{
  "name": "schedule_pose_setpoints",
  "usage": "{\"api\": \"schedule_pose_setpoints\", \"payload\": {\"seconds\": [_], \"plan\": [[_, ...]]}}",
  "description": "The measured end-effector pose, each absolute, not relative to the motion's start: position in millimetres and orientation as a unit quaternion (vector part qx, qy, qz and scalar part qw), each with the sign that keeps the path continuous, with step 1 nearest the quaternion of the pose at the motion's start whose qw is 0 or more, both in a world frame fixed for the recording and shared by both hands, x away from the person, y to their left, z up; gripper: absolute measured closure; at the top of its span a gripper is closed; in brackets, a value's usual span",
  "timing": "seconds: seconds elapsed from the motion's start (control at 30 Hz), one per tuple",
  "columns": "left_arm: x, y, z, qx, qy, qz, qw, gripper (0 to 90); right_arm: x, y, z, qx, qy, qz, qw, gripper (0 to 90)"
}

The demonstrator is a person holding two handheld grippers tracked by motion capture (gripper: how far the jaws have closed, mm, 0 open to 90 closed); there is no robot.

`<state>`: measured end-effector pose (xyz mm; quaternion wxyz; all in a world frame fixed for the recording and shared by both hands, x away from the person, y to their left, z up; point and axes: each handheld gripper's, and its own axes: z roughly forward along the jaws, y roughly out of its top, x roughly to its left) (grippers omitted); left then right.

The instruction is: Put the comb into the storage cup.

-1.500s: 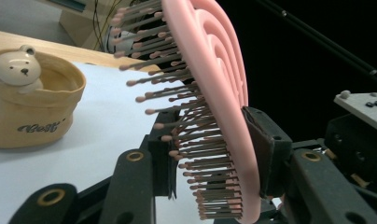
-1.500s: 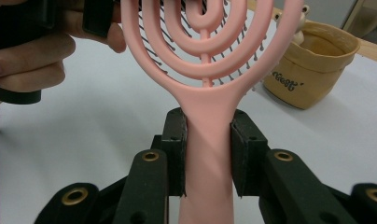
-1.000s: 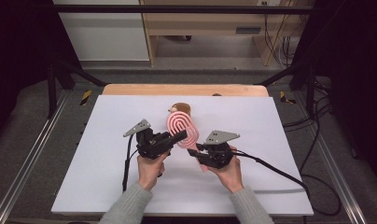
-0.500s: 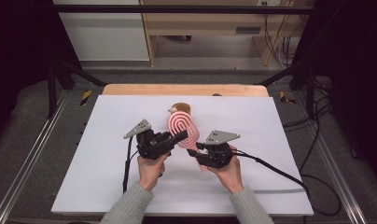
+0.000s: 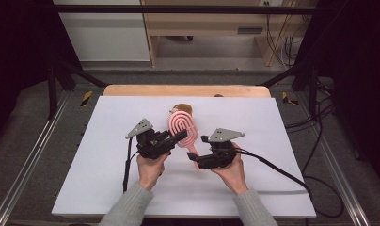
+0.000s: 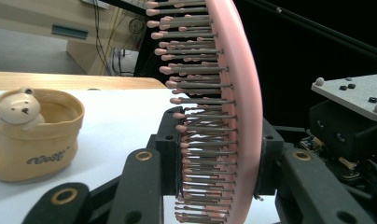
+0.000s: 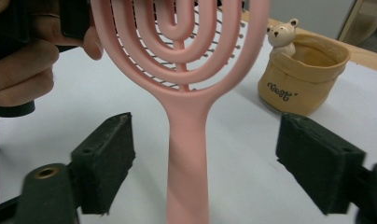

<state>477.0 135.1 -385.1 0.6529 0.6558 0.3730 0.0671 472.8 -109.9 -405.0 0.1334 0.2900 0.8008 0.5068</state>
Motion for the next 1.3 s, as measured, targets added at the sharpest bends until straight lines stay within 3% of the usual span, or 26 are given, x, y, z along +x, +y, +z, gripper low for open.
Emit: {"api": "schedule_pose_setpoints", "payload": {"seconds": [0.6, 1.3], "plan": [[482, 148, -374, 0.662, 0.375, 0.109, 0.640, 63.1, 474, -127, -403, 0.295, 0.787, 0.525, 0.132, 2.0], [488, 167, -353, 0.655, 0.374, 0.140, 0.641, 63.1, 478, -175, -414, 0.317, 0.770, 0.536, 0.135, 0.4]]}}
